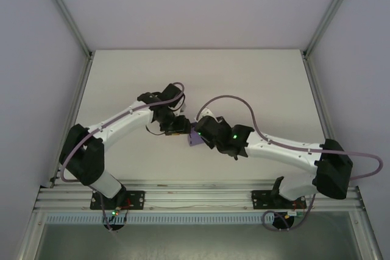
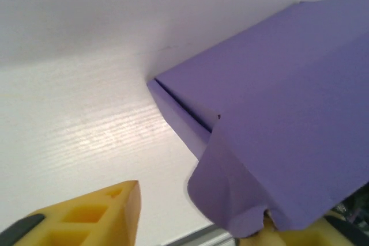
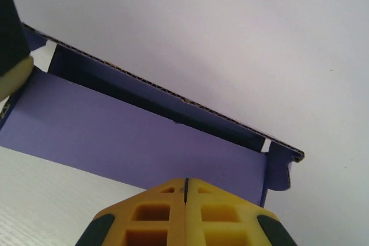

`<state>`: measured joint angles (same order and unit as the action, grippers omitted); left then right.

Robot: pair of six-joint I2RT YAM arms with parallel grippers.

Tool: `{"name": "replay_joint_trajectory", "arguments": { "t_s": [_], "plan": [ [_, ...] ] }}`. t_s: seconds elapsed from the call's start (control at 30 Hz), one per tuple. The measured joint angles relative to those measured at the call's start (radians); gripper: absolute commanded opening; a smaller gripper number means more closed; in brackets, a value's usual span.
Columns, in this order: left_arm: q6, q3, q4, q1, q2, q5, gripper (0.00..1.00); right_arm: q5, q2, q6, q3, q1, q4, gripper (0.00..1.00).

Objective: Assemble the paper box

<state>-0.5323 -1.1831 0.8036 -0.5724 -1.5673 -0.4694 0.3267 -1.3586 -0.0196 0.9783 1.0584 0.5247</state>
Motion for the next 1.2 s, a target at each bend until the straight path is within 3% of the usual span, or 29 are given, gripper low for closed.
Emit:
{"name": "replay_joint_trajectory", "arguments": {
  "t_s": [0.13, 0.3, 0.43, 0.6, 0.9, 1.2],
  "plan": [
    [0.003, 0.011, -0.022, -0.004, 0.014, 0.035, 0.51, -0.026, 0.0, 0.033, 0.0, -0.013, 0.024, 0.0],
    [0.01, 0.016, -0.042, -0.004, 0.019, 0.051, 0.56, -0.041, 0.01, 0.092, 0.0, -0.04, 0.04, 0.27],
    [0.019, 0.013, -0.064, -0.004, 0.041, 0.048, 0.63, -0.088, 0.084, 0.122, -0.003, -0.096, 0.04, 0.58],
    [0.062, -0.021, -0.069, -0.004, 0.102, 0.051, 0.67, -0.241, 0.208, 0.141, -0.034, -0.212, -0.021, 0.76],
    [0.138, 0.02, -0.08, -0.004, 0.184, 0.087, 0.64, -0.502, 0.101, 0.119, -0.063, -0.359, -0.067, 0.8],
    [0.165, 0.092, -0.13, -0.049, 0.157, 0.15, 0.55, -0.589, -0.005, 0.085, -0.063, -0.381, -0.082, 0.75]
  ]
}}
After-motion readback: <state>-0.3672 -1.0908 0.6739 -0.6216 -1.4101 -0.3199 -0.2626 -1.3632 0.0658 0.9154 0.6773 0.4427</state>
